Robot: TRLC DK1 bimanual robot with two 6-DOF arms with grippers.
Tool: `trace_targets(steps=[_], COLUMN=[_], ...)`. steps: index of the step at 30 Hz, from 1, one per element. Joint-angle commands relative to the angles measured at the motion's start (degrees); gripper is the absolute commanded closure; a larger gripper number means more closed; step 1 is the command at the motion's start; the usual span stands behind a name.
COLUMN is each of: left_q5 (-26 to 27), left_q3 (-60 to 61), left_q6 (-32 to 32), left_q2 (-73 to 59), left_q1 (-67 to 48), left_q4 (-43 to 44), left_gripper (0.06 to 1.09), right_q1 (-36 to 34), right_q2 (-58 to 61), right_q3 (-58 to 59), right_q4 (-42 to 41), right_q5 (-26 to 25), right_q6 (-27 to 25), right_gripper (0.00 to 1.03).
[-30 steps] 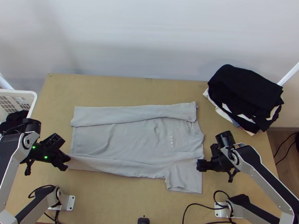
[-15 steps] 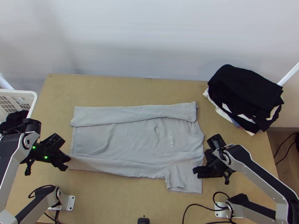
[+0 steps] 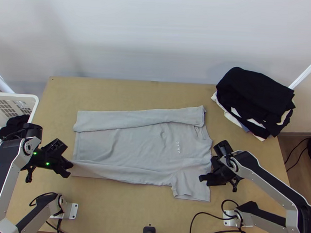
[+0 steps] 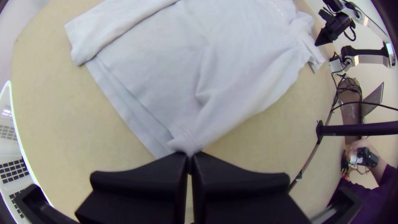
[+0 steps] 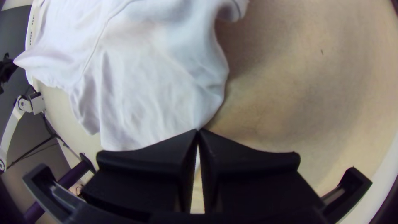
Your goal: Fold the t-shirt
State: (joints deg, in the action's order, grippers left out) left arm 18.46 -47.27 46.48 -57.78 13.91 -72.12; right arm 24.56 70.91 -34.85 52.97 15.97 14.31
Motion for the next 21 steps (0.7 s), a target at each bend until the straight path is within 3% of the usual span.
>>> trace_targets(steps=[1, 21], left_q5=[0.44, 0.97], left_q3=[-0.63, -3.18], left_q6=[-0.07, -1.22], left_q2=[0.47, 1.88], left_q1=[0.68, 1.73], left_q4=[-0.92, -1.01], left_gripper=[1.04, 1.04], right_q1=[0.58, -3.29], right_q2=[-2.98, -8.25], right_q3=[1.45, -10.32], right_q4=[0.12, 5.48], right_q5=[0.21, 1.0], right_q6=[-1.21, -1.03], right_gripper=[1.0, 1.0])
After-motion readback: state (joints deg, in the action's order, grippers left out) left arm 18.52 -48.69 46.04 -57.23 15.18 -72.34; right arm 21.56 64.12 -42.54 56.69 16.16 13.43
